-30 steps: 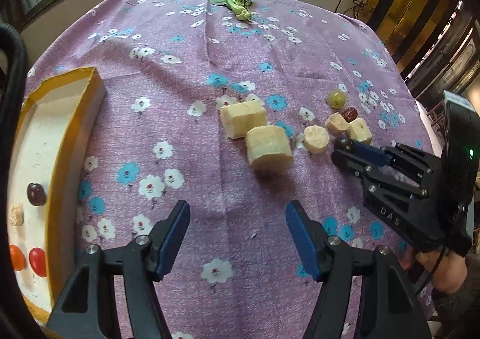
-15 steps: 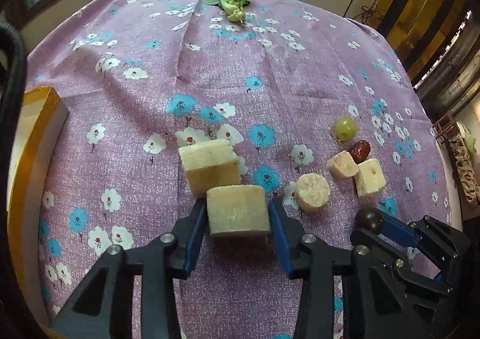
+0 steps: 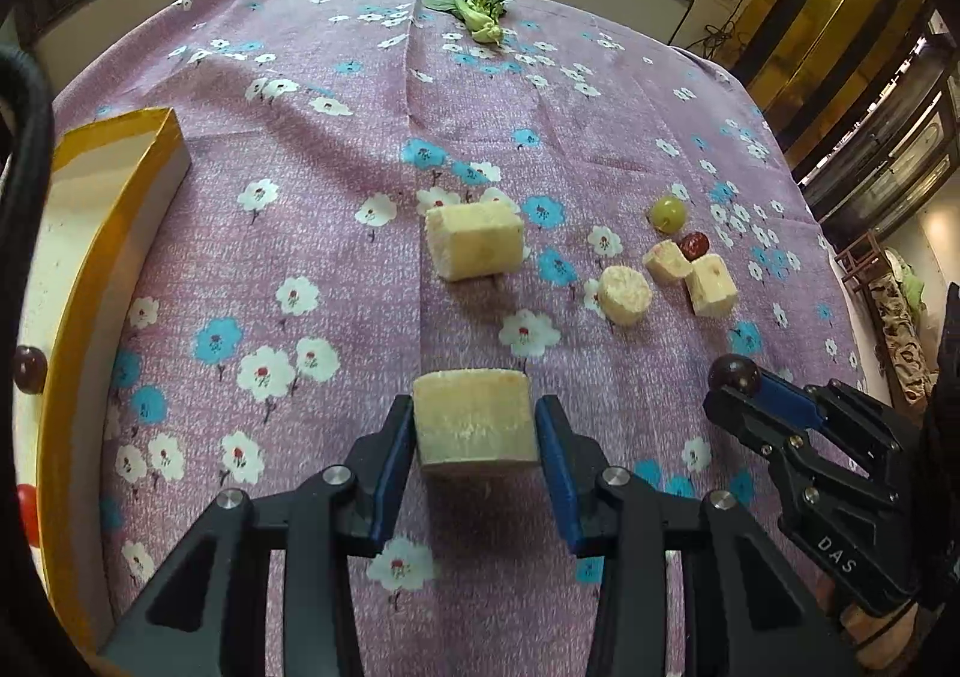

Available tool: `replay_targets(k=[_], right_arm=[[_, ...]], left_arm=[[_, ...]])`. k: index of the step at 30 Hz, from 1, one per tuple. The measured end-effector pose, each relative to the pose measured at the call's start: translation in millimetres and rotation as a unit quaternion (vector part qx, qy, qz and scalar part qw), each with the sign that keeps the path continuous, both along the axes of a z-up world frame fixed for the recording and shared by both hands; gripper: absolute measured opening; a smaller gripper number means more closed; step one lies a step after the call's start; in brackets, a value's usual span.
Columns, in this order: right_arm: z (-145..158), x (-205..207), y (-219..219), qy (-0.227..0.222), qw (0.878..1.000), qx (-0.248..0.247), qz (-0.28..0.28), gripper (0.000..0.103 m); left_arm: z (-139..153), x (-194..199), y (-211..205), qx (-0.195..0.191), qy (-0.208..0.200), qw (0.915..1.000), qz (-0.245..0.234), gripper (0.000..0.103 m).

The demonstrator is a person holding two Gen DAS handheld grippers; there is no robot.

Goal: Organize fruits
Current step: 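Grasp the cream cylinder with the left gripper while the right grasps another dark plum, then carry the cream cylinder and plum into the tray and release both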

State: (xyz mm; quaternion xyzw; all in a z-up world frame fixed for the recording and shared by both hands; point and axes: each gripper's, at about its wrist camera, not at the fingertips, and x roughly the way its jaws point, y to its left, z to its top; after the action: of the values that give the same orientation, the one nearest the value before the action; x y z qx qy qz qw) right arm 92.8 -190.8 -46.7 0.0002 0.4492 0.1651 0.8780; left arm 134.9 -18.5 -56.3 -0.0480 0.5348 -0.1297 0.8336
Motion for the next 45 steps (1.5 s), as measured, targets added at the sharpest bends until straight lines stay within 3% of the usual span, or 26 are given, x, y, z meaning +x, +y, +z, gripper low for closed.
replay_targets(k=[14,31,45], right_arm=[[0,-24,47,0.014,1.0,-0.008,0.005,0.023],[45,-9,156,-0.031,0.996,-0.022,0.082,0.024],[58,32,266,-0.046,0.985,-0.017,0.164,0.024]], left_arm=[[9,-56,49,-0.012,-0.009,0.9999,-0.005,0.043],[48,-57,138,-0.03,-0.054,0.9974,0.036,0.043],[49,-39,240,0.009,-0.064,0.991,0.117,0.043]])
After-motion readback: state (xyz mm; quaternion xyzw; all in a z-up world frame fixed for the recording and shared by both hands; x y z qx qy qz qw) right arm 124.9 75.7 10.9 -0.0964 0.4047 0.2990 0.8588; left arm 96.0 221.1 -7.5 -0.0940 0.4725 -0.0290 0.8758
